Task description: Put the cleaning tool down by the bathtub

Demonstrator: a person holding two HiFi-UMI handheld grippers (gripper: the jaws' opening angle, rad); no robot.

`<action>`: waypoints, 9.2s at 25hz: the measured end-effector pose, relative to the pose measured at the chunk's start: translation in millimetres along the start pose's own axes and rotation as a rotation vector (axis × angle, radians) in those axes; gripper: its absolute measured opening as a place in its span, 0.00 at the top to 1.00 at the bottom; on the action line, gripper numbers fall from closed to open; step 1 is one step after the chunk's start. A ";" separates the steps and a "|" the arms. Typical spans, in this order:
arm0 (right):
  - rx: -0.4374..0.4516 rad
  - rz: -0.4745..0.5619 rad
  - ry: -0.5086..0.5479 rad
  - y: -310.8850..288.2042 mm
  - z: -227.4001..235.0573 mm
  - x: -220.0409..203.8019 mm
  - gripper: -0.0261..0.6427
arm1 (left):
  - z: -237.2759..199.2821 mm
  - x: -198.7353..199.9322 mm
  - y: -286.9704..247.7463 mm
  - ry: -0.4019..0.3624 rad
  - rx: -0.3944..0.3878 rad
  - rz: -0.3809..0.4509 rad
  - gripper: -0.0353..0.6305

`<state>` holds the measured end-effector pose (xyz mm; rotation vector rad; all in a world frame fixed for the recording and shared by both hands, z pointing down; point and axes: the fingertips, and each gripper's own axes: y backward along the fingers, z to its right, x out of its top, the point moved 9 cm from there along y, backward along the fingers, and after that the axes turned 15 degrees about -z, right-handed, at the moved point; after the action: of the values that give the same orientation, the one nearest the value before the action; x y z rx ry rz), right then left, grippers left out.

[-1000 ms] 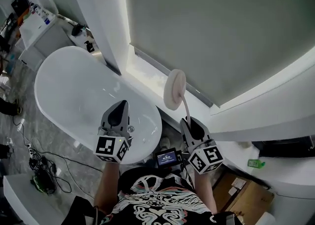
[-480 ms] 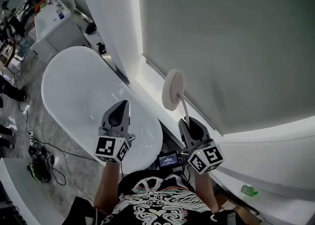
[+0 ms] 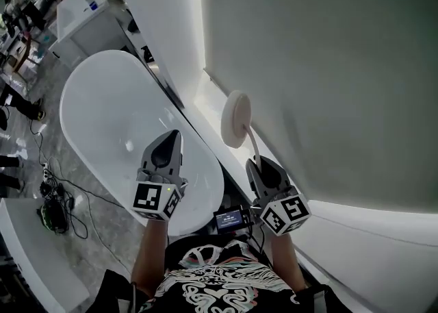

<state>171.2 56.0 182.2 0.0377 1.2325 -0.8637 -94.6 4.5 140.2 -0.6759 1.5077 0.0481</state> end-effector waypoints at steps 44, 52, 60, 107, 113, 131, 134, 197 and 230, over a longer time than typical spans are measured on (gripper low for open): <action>-0.036 -0.276 -0.020 -187.5 119.9 -138.6 0.82 | -78.6 -224.8 -155.9 0.115 0.025 -0.295 0.92; -0.037 -0.331 -0.023 -219.2 141.6 -176.4 0.82 | -79.3 -274.3 -182.8 0.147 -0.012 -0.326 0.92; -0.032 -0.364 -0.012 -230.9 164.3 -225.6 0.82 | -75.4 -325.1 -194.3 0.154 0.003 -0.344 0.92; -0.256 -0.573 0.290 -334.4 268.3 -406.4 0.82 | -35.1 -479.2 -265.1 0.256 -0.050 -0.510 0.92; -0.285 -0.607 0.322 -340.4 270.6 -415.9 0.82 | -36.1 -479.5 -266.9 0.260 -0.053 -0.516 0.92; -0.294 -0.646 0.273 -337.1 262.8 -411.5 0.81 | -44.0 -473.4 -260.4 0.266 -0.062 -0.504 0.92; -0.299 -0.637 0.250 -333.0 260.7 -408.6 0.81 | -46.4 -471.6 -256.7 0.261 -0.066 -0.499 0.92; -0.456 -0.095 0.236 -52.0 -1.0 -109.9 0.92 | -49.5 -142.0 -11.0 -0.063 -0.105 -0.173 0.92; -0.364 0.153 0.267 28.5 -105.1 19.6 0.92 | -43.0 7.8 100.8 -0.119 -0.040 0.112 0.92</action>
<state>104.9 113.6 115.0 -0.0468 1.6010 -0.5020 -176.0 65.4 98.4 -0.6094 1.4321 0.2006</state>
